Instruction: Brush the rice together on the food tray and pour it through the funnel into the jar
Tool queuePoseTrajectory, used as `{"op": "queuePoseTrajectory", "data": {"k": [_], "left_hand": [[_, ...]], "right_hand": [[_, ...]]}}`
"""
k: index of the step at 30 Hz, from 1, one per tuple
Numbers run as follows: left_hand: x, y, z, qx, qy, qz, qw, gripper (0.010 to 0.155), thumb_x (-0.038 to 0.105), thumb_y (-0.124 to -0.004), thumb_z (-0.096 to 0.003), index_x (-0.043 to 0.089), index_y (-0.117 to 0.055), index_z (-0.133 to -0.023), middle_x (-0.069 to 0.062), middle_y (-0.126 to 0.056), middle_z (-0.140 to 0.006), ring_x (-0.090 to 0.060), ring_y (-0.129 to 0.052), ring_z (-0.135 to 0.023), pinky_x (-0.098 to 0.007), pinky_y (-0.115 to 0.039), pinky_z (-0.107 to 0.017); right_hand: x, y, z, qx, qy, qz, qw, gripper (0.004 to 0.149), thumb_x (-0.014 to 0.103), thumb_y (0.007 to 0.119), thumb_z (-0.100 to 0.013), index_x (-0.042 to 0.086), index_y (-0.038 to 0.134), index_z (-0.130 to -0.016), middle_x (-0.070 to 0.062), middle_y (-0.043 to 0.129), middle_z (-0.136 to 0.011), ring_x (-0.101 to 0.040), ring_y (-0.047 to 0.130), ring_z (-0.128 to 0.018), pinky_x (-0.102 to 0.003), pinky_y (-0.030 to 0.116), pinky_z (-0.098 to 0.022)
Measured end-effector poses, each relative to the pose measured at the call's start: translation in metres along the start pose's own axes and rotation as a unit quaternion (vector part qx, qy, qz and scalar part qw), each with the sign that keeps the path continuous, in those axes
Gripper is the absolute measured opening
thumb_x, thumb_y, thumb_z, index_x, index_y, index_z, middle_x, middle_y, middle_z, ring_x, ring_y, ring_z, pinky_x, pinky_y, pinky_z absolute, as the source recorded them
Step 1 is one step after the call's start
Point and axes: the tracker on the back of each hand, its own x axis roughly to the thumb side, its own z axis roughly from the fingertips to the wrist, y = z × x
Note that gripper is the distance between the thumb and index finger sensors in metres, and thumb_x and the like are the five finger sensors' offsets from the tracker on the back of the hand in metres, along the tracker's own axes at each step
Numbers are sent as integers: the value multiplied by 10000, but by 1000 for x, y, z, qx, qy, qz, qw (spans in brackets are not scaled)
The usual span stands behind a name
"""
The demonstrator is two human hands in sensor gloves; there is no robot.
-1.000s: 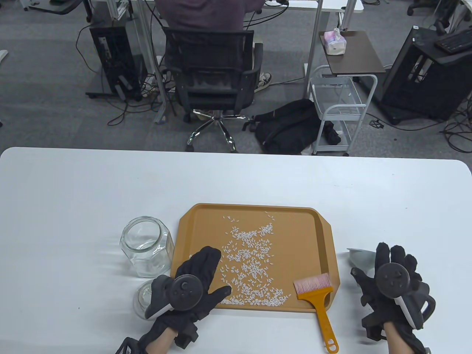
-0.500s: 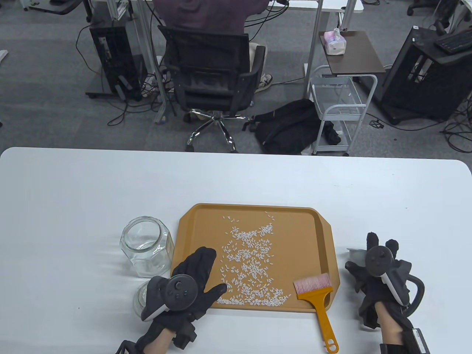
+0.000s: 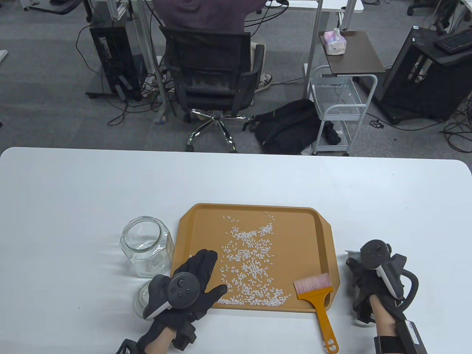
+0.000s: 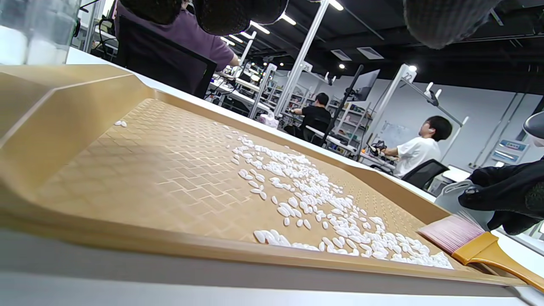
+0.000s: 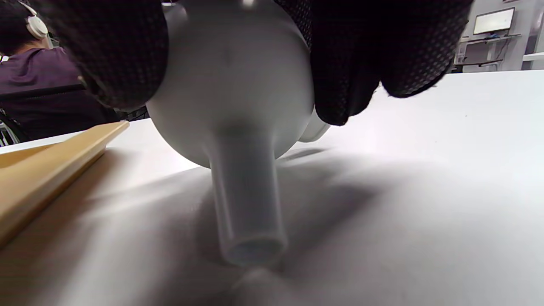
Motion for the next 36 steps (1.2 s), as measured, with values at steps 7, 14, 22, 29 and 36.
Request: {"op": "queuePoseTrajectory", "data": {"k": [7, 14, 22, 29, 36], "left_hand": [[-1, -1, -1, -6, 2, 4, 1000, 857, 641, -685, -469, 243, -297, -1122, -109, -380, -1206, -362, -524, -1107, -635, -512, -753], [3, -1, 0, -1, -23, 31, 999, 842, 629, -693, -479, 274, -286, -1125, -108, -379, -1207, -356, -519, -1110, -633, -500, -761], [15, -3, 2, -5, -67, 63, 996, 891, 621, -744, -461, 438, -142, -1091, -118, -443, -1202, -362, -617, -1074, -645, -516, -752], [16, -6, 1, -20, -77, 109, 991, 862, 581, -789, -461, 469, -212, -1090, -126, -527, -1179, -357, -692, -1036, -637, -545, -745], [13, -4, 1, -22, -81, 132, 988, 680, 538, -784, -476, 412, -462, -1062, -99, -614, -1142, -342, -745, -1000, -634, -567, -735]], "right_hand": [[27, -45, 21, -65, -69, 0, 996, 447, 457, 853, -402, 178, 879, -751, -228, 707, -1007, -478, 896, -734, -610, 763, -543], [90, -83, 79, -142, -226, 22, 963, 453, 457, 840, -410, 189, 866, -775, -217, 690, -1023, -462, 893, -757, -599, 769, -555], [162, -68, 152, -110, -398, 15, 911, 457, 441, 831, -416, 189, 850, -797, -199, 690, -1027, -456, 873, -790, -593, 762, -579], [195, -37, 185, -45, -475, -19, 879, 460, 432, 830, -416, 186, 847, -804, -196, 684, -1029, -451, 873, -796, -586, 767, -582], [195, -33, 186, -24, -482, -62, 874, 476, 417, 833, -418, 179, 828, -829, -207, 661, -1037, -463, 866, -796, -588, 762, -587]]}}
